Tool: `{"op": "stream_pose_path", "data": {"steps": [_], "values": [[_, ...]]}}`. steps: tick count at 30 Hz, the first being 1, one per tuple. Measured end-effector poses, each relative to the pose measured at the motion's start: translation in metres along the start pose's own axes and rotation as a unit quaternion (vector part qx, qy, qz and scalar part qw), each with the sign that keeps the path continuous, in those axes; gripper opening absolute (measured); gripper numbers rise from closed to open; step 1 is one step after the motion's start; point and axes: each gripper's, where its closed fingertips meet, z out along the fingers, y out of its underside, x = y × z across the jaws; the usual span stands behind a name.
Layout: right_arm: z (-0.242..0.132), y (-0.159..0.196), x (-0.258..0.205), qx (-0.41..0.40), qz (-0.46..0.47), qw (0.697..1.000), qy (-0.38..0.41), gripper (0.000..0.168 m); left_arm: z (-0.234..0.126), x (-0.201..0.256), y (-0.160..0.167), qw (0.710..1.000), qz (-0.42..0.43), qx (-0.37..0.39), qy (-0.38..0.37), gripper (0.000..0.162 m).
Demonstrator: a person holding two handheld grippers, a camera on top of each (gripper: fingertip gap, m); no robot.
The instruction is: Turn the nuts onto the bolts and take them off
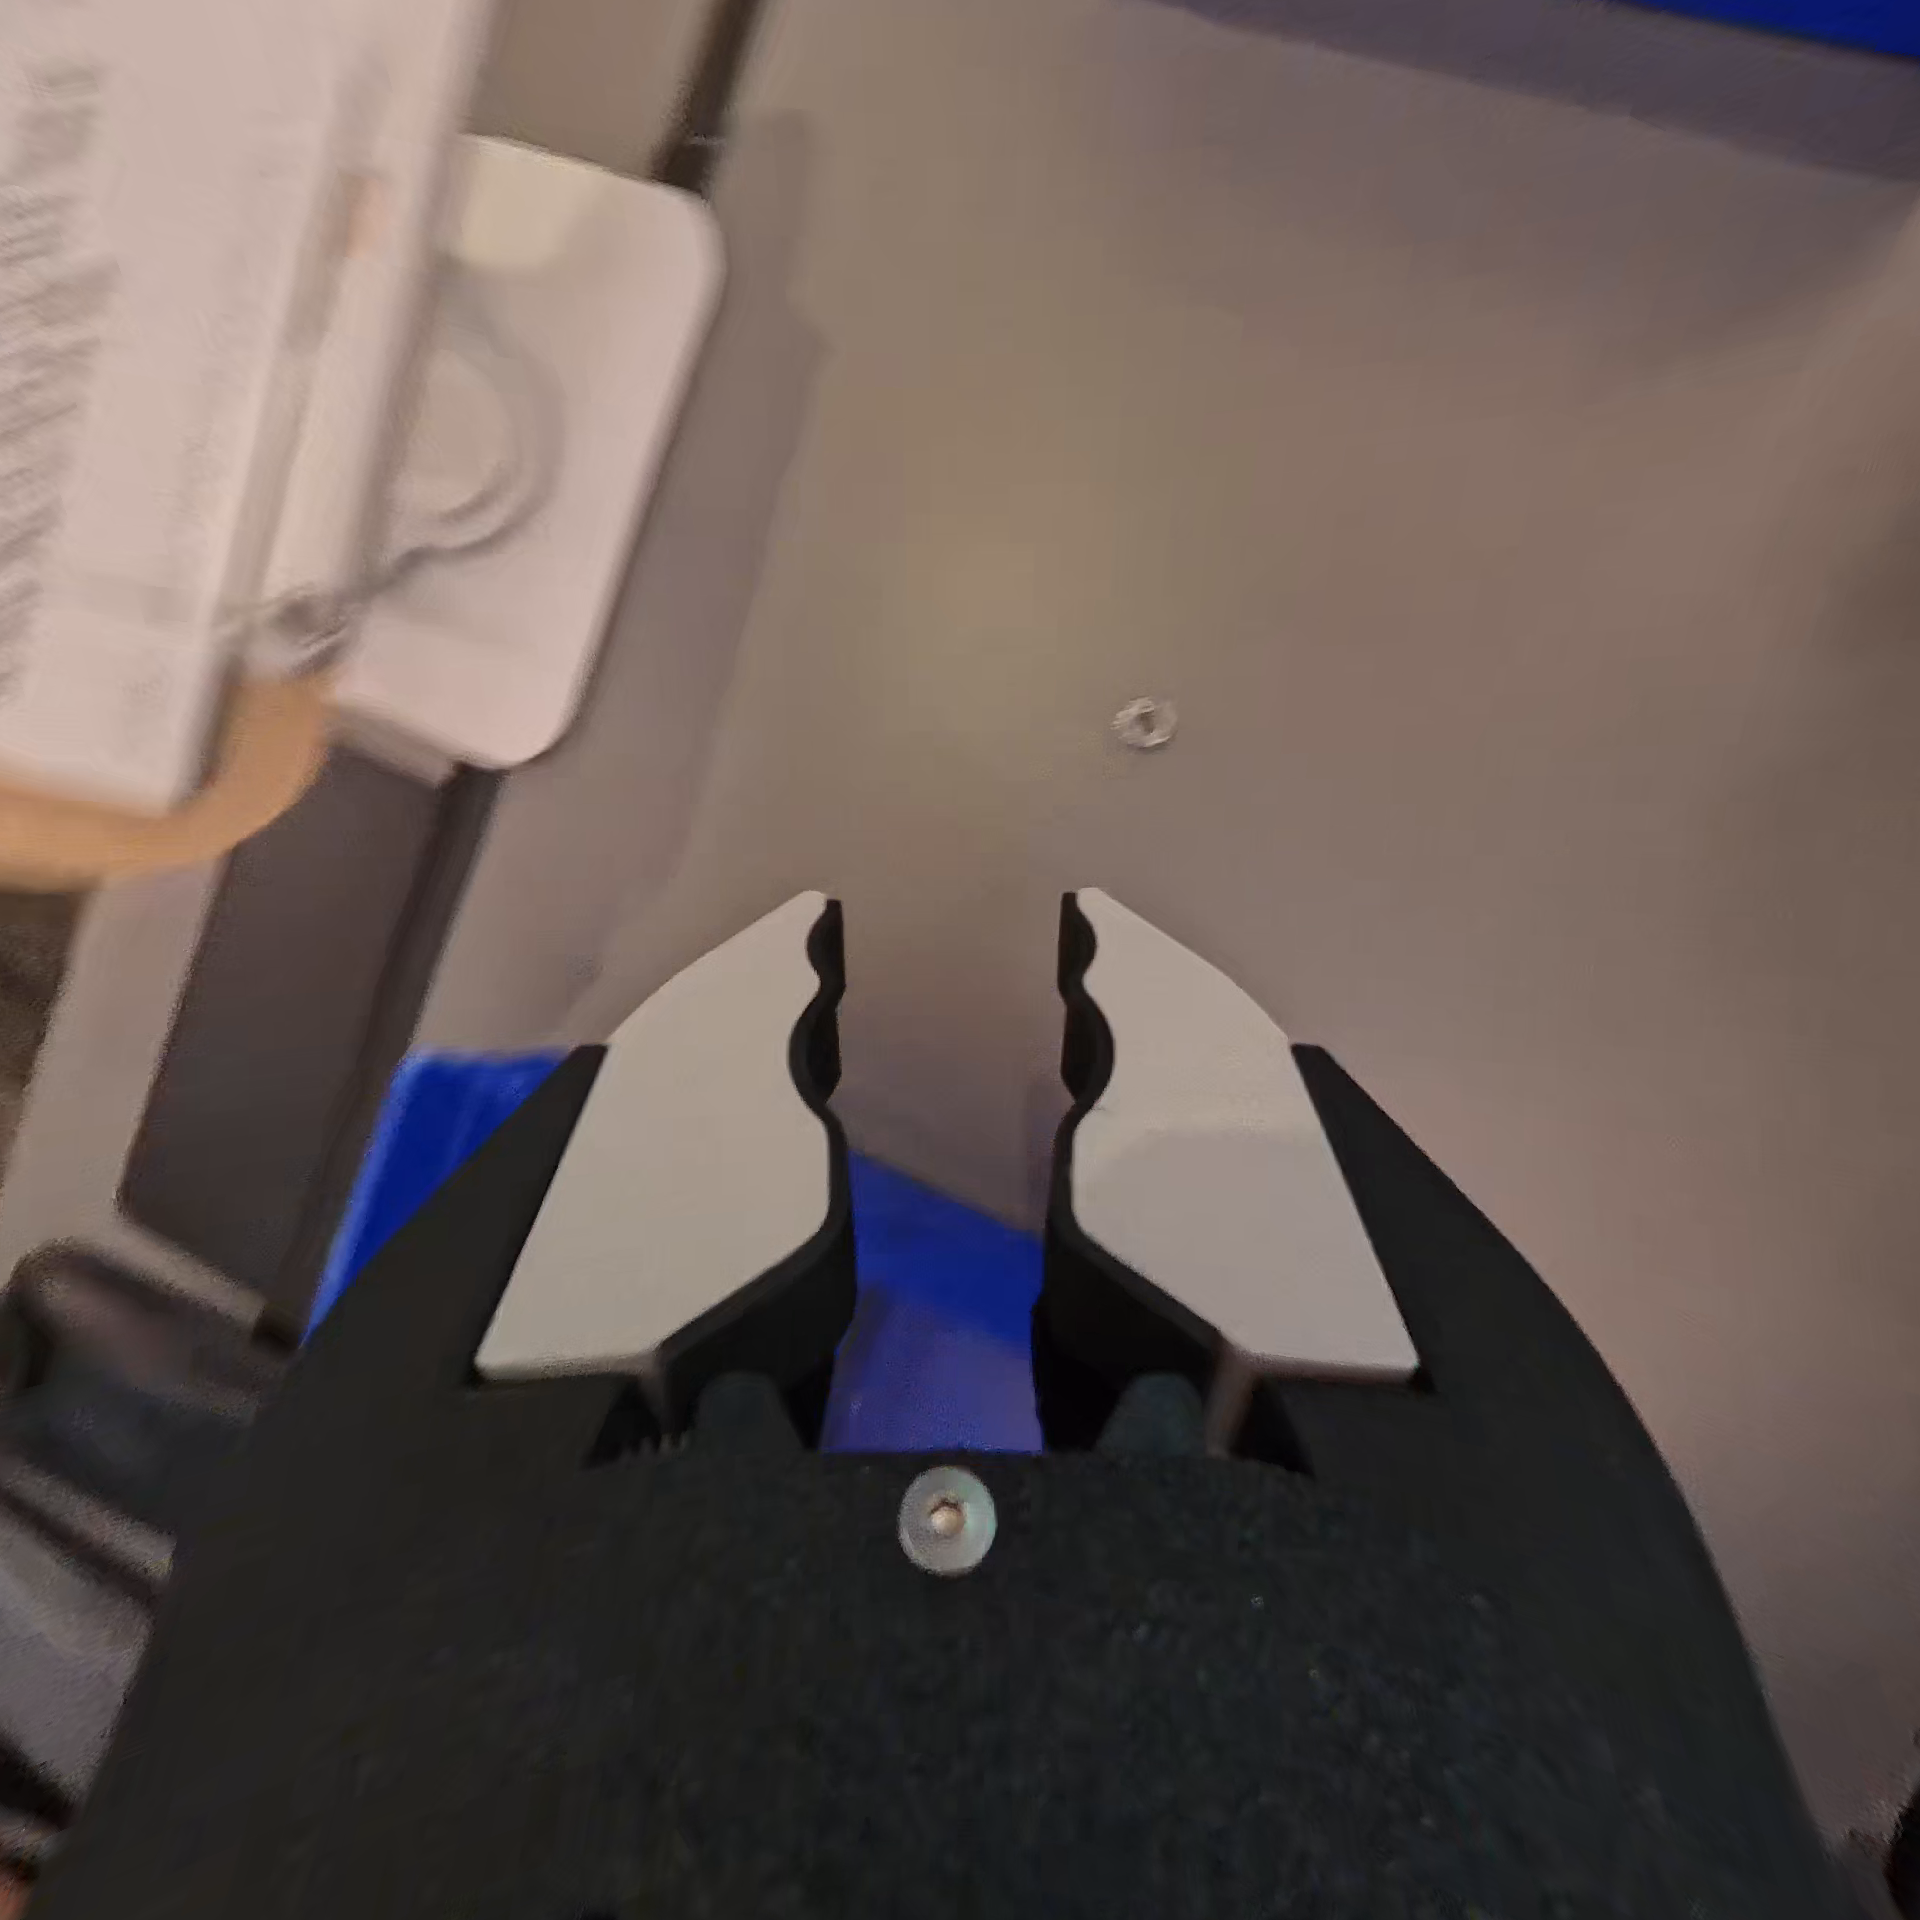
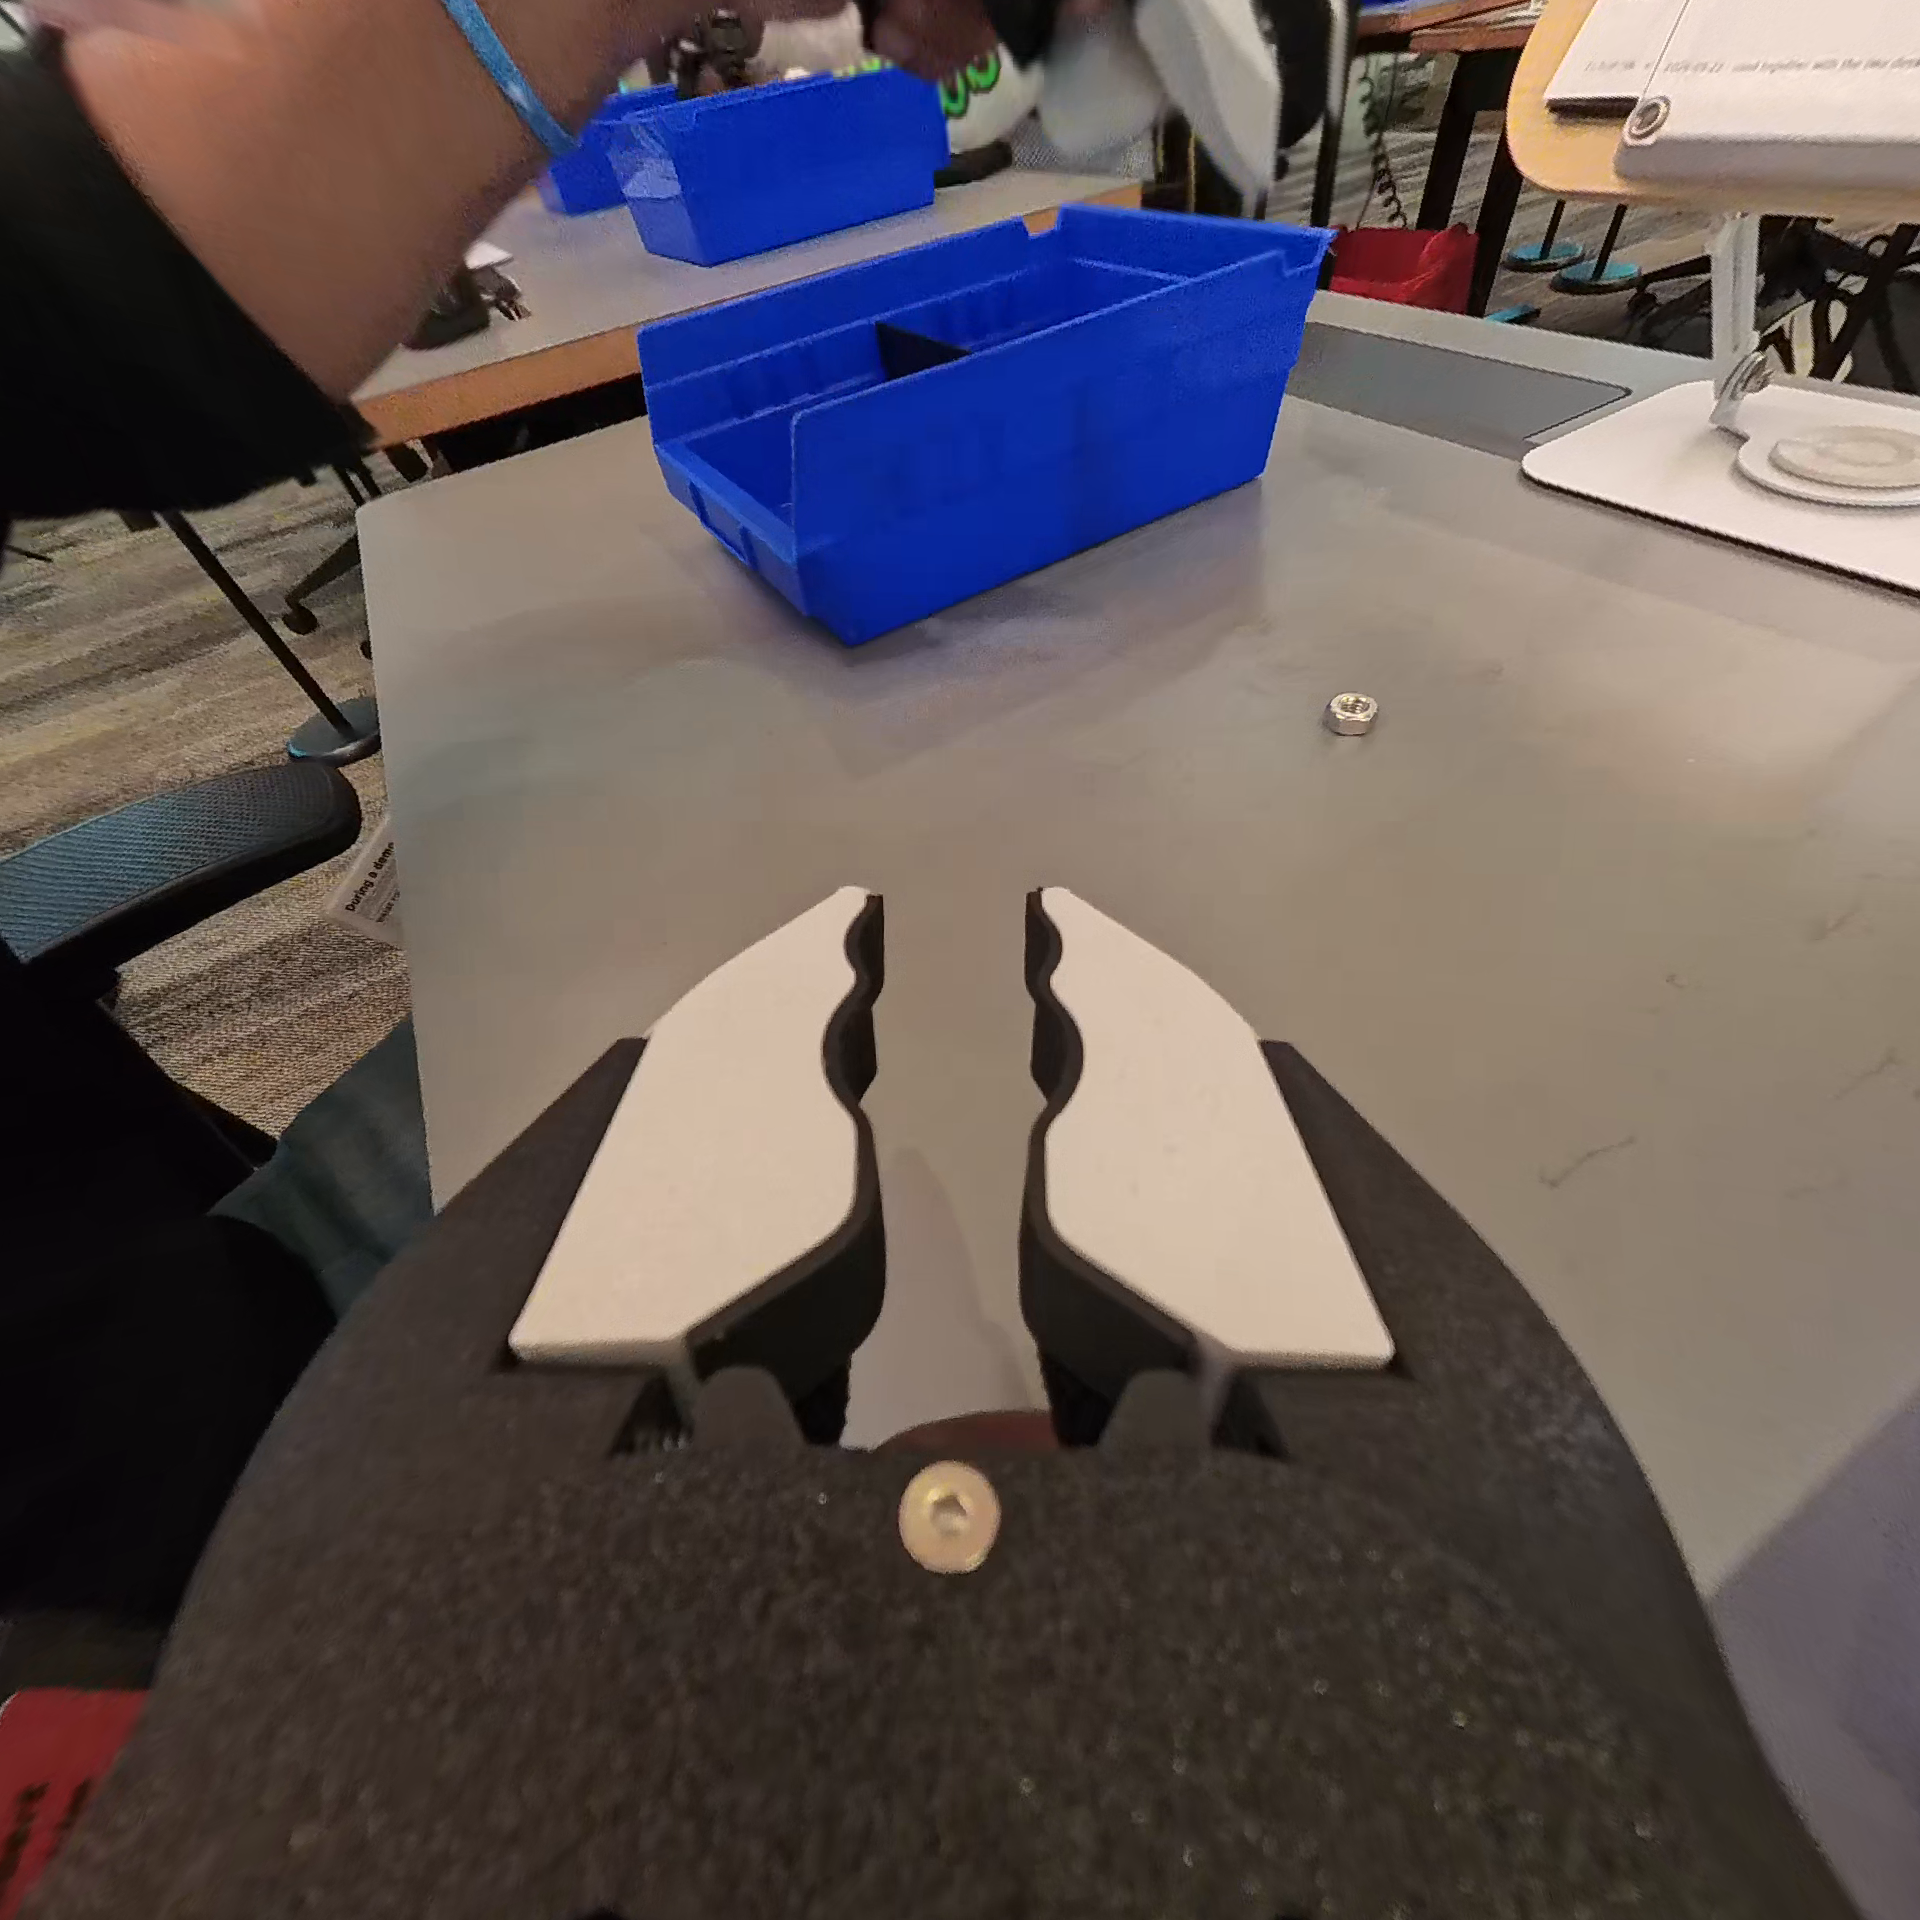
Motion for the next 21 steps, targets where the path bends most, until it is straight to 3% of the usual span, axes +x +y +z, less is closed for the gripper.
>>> {"op": "stream_pose_path", "data": {"steps": [2, 4, 6, 9, 16, 17, 18, 21], "values": [[0.001, 0.001, 0.0, -0.003, 0.001, 1.0, -0.002, 0.026, -0.025, -0.038, 0.028, 0.999, -0.038, 0.007, -0.036, 0.038], [0.003, 0.002, -0.001, -0.005, 0.002, 1.0, -0.004, 0.026, -0.027, -0.071, 0.07, 0.996, -0.06, -0.023, -0.055, 0.04], [0.004, 0.003, -0.003, -0.008, 0.001, 1.0, -0.006, 0.026, -0.011, -0.098, 0.114, 0.993, -0.064, -0.068, -0.069, 0.04], [0.007, 0.005, -0.004, -0.012, -0.002, 1.0, -0.007, 0.026, 0.027, -0.108, 0.158, 0.991, -0.08, -0.108, -0.02, 0.034], [0.01, 0.007, -0.002, -0.015, 0.003, 1.0, -0.007, 0.025, 0.079, -0.124, 0.203, 0.978, -0.033, -0.203, -0.011, 0.031], [0.01, 0.007, -0.002, -0.015, 0.005, 1.0, -0.007, 0.026, 0.081, -0.12, 0.197, 0.982, -0.036, -0.186, 0.006, 0.015], [0.011, 0.007, -0.002, -0.015, 0.006, 1.0, -0.008, 0.026, 0.082, -0.119, 0.193, 0.984, -0.038, -0.176, 0.009, 0.01], [0.012, 0.009, -0.002, -0.018, 0.009, 1.0, -0.012, 0.026, 0.082, -0.117, 0.195, 0.984, -0.025, -0.178, 0.002, 0.009]]}}
